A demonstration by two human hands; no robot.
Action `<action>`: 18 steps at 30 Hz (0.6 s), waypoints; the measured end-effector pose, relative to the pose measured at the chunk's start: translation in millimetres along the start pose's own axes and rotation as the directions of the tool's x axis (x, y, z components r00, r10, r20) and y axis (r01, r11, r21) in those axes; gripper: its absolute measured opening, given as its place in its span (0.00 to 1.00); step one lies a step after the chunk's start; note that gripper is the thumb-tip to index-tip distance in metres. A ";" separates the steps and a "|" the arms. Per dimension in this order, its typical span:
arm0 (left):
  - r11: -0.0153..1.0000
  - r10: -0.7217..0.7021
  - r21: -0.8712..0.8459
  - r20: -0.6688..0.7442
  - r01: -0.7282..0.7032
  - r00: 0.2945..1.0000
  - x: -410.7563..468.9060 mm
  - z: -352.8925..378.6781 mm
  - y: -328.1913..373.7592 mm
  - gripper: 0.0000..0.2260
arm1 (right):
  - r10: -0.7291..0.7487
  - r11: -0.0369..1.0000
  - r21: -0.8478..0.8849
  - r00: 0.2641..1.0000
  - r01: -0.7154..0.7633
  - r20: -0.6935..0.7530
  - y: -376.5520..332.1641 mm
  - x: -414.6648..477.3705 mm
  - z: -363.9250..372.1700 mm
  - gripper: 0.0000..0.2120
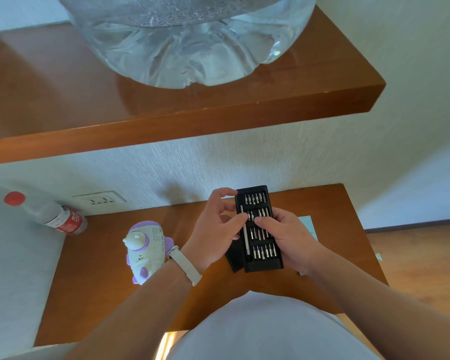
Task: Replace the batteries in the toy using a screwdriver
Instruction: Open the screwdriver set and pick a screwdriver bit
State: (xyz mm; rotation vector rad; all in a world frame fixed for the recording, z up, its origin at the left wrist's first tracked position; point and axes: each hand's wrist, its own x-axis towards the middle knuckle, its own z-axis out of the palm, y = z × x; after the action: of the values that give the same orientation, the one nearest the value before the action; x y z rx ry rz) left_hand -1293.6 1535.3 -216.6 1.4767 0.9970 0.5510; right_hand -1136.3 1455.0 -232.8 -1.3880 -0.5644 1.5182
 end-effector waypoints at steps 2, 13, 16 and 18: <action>0.985 0.063 0.160 0.006 -0.064 0.998 1.5 -1.8 0.7 0.12 | -0.016 1.000 -0.016 1.000 0.016 -0.003 -0.3 -0.4 -0.6 0.09; 0.888 0.102 0.438 0.102 -0.137 0.990 2.2 -6.2 1.0 0.05 | -0.075 0.995 -0.073 0.997 0.073 -0.020 -2.8 -3.7 -0.4 0.06; 0.864 0.106 0.476 0.140 -0.161 0.984 -0.8 -4.6 -2.1 0.03 | -0.079 0.994 -0.081 0.996 0.077 -0.029 -2.3 -5.3 -0.1 0.08; 0.837 0.147 0.511 0.134 -0.195 0.980 -3.8 -2.8 -4.7 0.03 | -0.073 0.994 -0.083 0.997 0.070 -0.038 -2.3 -6.6 0.1 0.09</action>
State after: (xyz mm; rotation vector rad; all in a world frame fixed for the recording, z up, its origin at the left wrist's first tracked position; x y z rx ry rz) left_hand -1299.1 1533.4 -219.9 2.0762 0.9935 0.3435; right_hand -1136.4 1450.3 -227.7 -1.4431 -0.6501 1.4196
